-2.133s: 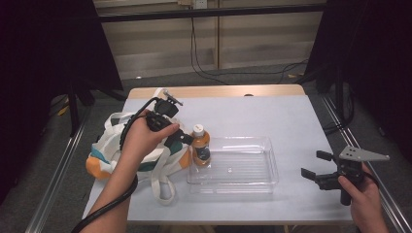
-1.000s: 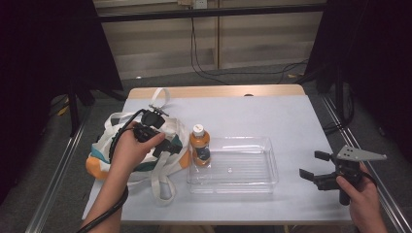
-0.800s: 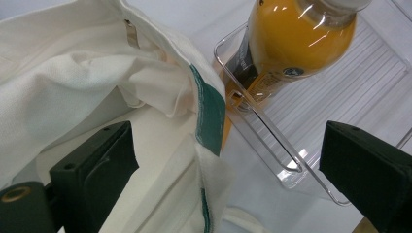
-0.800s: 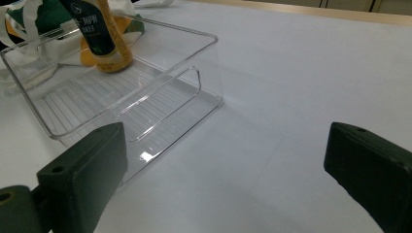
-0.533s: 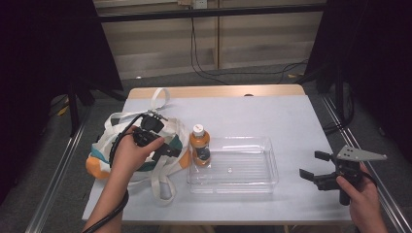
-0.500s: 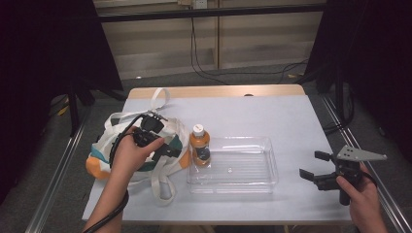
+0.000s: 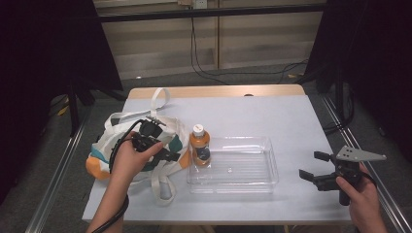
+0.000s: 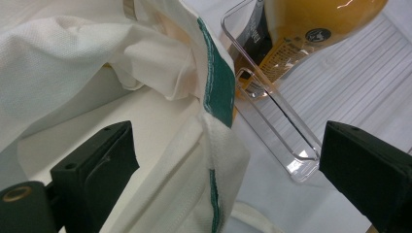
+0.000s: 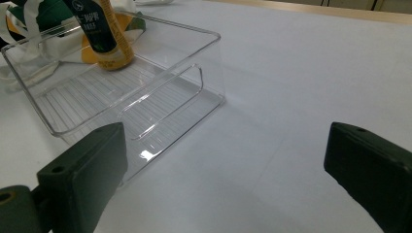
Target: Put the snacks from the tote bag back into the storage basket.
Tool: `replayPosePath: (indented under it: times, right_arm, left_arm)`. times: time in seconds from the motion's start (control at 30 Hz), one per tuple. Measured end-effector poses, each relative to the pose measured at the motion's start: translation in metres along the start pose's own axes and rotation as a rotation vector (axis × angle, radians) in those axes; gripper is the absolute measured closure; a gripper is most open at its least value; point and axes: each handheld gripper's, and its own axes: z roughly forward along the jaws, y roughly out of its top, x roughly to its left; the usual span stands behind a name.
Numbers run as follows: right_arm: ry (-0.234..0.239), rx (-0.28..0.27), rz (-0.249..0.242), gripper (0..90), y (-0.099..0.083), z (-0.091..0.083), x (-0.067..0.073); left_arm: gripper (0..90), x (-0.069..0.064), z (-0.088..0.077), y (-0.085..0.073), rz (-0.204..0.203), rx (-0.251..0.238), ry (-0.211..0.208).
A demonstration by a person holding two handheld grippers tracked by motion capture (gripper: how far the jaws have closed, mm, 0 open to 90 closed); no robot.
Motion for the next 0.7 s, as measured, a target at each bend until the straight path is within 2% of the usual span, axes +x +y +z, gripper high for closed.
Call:
replayPosePath:
  times: [0.07, 0.13, 0.17, 0.3, 0.4, 0.47, 0.5, 0.63, 0.7]
  right_arm:
    - [0.001, -0.002, -0.005, 1.8, 0.000, 0.000, 0.000]
    - [0.003, -0.001, -0.004, 1.8, 0.000, 0.000, 0.000]
    - [0.002, 0.000, -0.005, 1.8, 0.000, 0.000, 0.001]
    - [0.001, 0.001, -0.005, 1.8, 0.000, 0.000, 0.001]
    - [0.003, 0.003, -0.007, 1.8, 0.000, 0.001, 0.001]
    - [0.002, 0.002, -0.007, 1.8, 0.000, 0.000, 0.002]
    - [0.002, 0.001, -0.006, 1.8, 0.000, 0.000, 0.002]
    - [0.002, 0.005, -0.010, 1.8, 0.000, 0.000, 0.002]
    - [0.000, 0.006, -0.012, 1.8, 0.000, 0.000, 0.002]
  left_arm:
    - [6.1, 0.000, 0.001, -0.002, -0.010, -0.006, -0.002]
    - [6.2, 0.002, 0.001, -0.003, 0.005, 0.002, -0.001]
    - [6.2, 0.002, 0.001, -0.004, -0.010, -0.005, 0.000]
    - [6.2, 0.003, 0.001, -0.006, 0.001, -0.003, 0.001]
    - [6.2, 0.004, 0.002, -0.008, -0.012, -0.018, -0.008]
    - [6.1, 0.005, 0.002, -0.009, -0.007, -0.017, -0.007]
    - [6.1, 0.004, 0.003, -0.010, -0.021, -0.027, -0.008]
    - [6.2, 0.004, 0.006, -0.012, -0.003, -0.019, -0.007]
    - [6.1, 0.004, 0.007, -0.013, -0.012, -0.023, -0.014]
